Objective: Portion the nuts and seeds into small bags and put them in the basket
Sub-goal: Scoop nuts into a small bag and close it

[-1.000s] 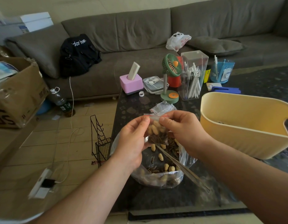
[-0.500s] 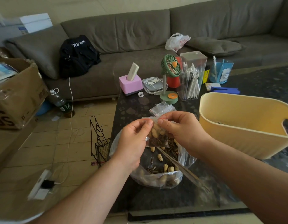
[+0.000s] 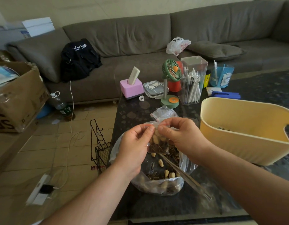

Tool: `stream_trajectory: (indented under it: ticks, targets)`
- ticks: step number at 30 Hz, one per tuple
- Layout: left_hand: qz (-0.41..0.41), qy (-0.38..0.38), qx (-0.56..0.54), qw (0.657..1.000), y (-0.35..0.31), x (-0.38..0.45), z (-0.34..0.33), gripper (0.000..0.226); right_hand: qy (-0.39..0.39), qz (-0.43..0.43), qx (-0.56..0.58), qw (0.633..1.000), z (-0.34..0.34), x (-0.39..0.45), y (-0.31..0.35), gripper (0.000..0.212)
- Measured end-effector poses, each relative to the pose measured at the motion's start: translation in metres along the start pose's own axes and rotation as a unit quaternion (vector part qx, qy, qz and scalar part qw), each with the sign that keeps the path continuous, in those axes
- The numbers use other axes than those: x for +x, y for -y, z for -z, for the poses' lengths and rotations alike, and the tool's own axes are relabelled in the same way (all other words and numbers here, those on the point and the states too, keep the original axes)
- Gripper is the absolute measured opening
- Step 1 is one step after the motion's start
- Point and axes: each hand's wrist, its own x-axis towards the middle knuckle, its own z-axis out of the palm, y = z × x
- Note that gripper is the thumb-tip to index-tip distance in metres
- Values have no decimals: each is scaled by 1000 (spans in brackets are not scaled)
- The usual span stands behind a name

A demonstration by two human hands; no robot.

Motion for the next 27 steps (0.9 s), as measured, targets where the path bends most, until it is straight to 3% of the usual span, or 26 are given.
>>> stream_trajectory:
  ticks: [8,16,21,27]
  targets:
    - [-13,21,13,1000,-1,-4,-1,15,-2,4,-20,1000,0,1,-2,7]
    - [-12,-9,10,1000,1,5,3,7,-16,-14,4,1000,1,7,0,16]
    - [-28,4,11,1000,-1,6,6,15,-3,-25,2,1000,4,6,3,6]
    - [-35,-7,26,999,-2,7,8,16,-25,-9,-99,995,14,9,4,7]
